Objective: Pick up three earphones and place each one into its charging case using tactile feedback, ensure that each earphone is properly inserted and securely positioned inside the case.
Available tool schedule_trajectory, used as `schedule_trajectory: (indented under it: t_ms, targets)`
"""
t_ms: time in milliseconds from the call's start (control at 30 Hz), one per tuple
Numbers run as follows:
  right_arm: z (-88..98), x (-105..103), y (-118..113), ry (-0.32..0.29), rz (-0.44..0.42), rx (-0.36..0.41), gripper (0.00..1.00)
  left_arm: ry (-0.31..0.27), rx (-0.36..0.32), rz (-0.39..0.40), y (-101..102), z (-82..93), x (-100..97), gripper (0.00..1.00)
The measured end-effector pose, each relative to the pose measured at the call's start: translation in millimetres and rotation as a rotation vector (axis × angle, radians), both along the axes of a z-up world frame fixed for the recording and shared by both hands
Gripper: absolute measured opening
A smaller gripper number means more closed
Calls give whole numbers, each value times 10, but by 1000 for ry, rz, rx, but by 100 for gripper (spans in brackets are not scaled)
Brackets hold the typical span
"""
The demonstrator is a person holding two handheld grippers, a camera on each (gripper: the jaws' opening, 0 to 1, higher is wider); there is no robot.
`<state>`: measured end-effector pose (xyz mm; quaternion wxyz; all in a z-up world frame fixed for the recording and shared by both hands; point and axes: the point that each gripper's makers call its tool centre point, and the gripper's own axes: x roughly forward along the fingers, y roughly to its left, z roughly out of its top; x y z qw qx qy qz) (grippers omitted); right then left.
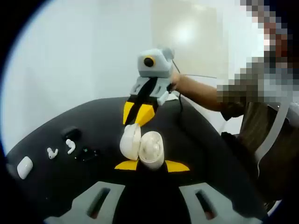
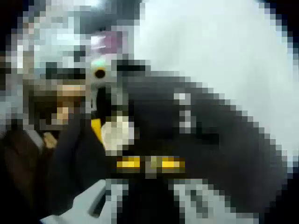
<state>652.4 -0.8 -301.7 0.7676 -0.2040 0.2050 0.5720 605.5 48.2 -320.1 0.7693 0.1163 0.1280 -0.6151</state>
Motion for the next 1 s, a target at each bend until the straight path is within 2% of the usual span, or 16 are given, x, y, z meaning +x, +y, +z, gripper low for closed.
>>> schedule_trajectory:
  t_ms: [100, 267, 367, 433, 500, 567, 633, 667, 700, 733, 767, 867, 1000]
  targets:
    - [-6, 27, -22, -34, -2, -21, 8, 1, 0, 0, 0, 0, 0, 16]
    - [124, 59, -89, -29, -18, 6, 8, 2, 0, 1, -6, 1, -2, 16]
    - [154, 7, -138, -21, -12, 9, 8, 1, 1, 0, -11, 2, -5, 16]
    - [149, 50, -190, 36, -105, 35, 8, 1, 1, 1, -13, 3, -7, 16]
    - [79, 124, -280, 91, -212, 16, 8, 2, 1, 1, -15, 3, -8, 16]
    - [9, 202, -362, 76, -276, -24, 8, 2, 1, 0, -17, 4, -9, 16]
    - [-61, 237, -415, 104, -335, -39, 8, 1, 1, 1, -17, 5, -10, 16]
    - [-18, 263, -391, 122, -361, 15, 8, 0, 1, 1, -18, 6, -12, 16]
    - [-28, 243, -388, 183, -389, 38, 8, -1, 2, 1, -19, 6, -14, 16]
    - [-21, 266, -388, 211, -412, 65, 8, 0, 1, 1, -19, 6, -15, 16]
    - [-8, 308, -390, 208, -425, 87, 8, 0, 1, 1, -19, 6, -15, 16]
    - [-52, 338, -410, 190, -419, 84, 9, -4, 3, 1, -18, 8, -18, 16]
    - [-38, 264, -334, 243, -385, 151, 17, -3, 2, 1, -14, 9, -15, 16]
